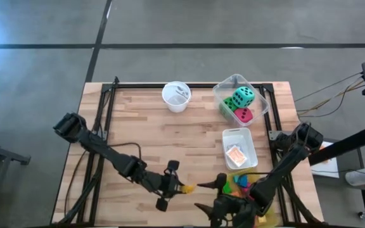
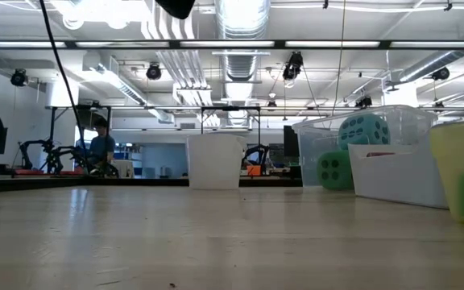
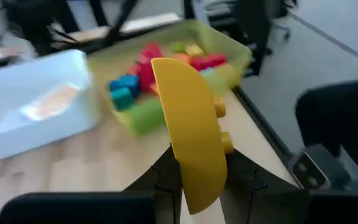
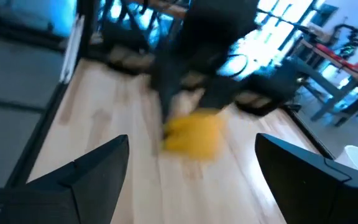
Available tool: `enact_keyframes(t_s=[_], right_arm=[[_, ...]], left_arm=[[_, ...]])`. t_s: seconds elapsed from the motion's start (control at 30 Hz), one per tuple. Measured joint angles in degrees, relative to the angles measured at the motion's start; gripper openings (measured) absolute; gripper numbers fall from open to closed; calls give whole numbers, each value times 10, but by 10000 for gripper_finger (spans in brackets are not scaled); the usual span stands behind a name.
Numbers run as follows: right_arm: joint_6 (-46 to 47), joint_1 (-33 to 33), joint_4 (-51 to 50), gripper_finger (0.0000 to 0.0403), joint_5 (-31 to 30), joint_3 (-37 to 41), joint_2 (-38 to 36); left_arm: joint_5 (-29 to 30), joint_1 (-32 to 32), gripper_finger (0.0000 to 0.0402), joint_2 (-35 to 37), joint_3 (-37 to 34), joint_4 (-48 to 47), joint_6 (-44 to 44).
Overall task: Pick & Place Toys
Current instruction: Put the yellow game pieces into the yellow bin
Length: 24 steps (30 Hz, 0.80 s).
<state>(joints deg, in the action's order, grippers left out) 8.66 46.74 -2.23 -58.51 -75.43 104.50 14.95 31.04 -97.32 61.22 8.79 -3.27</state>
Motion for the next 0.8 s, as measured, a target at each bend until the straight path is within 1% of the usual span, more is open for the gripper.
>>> enact_keyframes(t_s=[0.1,0.3,0.37,0.5,0.67,0.73,0.8], right_arm=[[6,0,18,343,-15,-1,-4],[35,-3,26,343,-12,0,-2],[34,-5,25,343,-9,0,-2],[47,-13,28,343,17,1,-2],[49,-16,33,342,18,1,-2],[49,-16,32,335,20,1,-2],[49,-15,33,318,20,1,-2]], left_arm=[[-5,1,67,-8,-1,19,5],[-4,1,67,-14,4,41,5],[-6,2,67,-14,4,58,13],[-11,1,67,-29,9,96,25],[-26,2,67,-50,26,120,46],[-26,2,67,-56,33,122,48],[-25,2,67,-60,40,119,50]])
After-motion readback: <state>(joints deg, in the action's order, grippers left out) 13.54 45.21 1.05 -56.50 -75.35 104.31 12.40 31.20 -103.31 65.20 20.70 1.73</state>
